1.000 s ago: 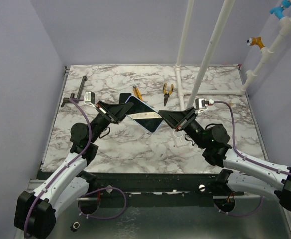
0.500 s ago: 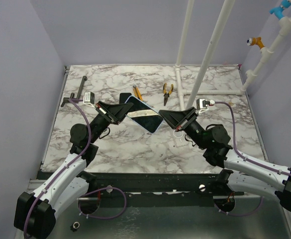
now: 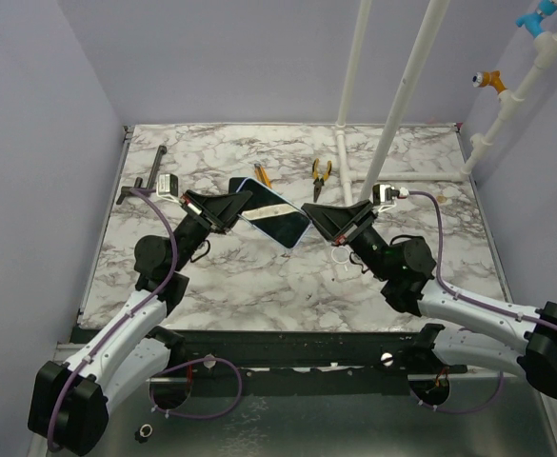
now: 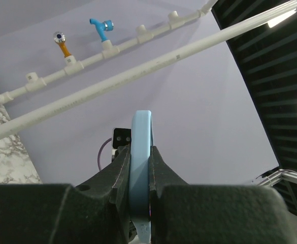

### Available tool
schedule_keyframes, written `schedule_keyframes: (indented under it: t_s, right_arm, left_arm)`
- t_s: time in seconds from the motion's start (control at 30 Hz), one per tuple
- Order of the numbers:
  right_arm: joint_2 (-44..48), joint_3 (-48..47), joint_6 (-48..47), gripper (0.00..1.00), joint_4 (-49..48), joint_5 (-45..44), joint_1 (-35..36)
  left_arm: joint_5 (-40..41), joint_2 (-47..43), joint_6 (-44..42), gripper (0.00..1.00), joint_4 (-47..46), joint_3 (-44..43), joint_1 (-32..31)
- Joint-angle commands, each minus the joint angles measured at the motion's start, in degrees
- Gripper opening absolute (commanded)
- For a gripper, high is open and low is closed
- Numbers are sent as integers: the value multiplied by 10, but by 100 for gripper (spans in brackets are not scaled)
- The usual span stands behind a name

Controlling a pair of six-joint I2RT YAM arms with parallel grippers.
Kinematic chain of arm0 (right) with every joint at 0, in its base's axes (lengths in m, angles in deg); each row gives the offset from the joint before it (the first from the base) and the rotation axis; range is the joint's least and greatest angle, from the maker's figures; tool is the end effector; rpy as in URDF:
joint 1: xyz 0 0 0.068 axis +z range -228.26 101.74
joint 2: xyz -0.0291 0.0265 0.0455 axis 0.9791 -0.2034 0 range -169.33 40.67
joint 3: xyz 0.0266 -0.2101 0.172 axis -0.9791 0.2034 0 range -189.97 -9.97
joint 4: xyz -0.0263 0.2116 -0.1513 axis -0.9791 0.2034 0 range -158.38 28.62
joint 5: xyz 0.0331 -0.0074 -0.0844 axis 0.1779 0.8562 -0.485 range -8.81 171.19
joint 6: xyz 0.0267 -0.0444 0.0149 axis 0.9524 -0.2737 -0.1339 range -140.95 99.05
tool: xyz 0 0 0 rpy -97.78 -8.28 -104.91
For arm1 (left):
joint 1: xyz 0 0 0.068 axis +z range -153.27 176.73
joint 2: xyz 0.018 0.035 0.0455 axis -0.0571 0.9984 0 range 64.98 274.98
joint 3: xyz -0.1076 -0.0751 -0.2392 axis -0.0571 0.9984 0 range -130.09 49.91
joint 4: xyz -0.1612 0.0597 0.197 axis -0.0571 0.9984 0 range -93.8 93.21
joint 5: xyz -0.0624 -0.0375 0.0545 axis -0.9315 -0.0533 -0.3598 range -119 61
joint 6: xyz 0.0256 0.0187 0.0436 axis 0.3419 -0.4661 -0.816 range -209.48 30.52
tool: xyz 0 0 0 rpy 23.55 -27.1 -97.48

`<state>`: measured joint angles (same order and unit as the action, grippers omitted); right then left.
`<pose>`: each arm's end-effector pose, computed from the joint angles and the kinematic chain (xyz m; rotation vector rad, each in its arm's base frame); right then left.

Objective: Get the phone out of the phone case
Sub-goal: Remove the phone case from the phone.

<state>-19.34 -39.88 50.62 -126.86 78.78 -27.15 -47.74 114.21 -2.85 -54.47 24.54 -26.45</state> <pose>0.1434 0.1753 0.3234 0.2722 1.2542 1.8747 0.1721 -0.0861 0.3178 -0.3871 1.2889 -1.8521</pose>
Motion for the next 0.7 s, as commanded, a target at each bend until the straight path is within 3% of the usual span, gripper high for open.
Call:
schedule_keyframes:
  t_s: [0.0,0.67]
  right_arm:
    - [-5,-30,13,0,-127,94,11]
    - [-37,-35,8,0,-164,120,11]
  left_arm:
    - [2,37,6,0,18,-15,-2]
    - [7,94,79,0,-35,-36,-30]
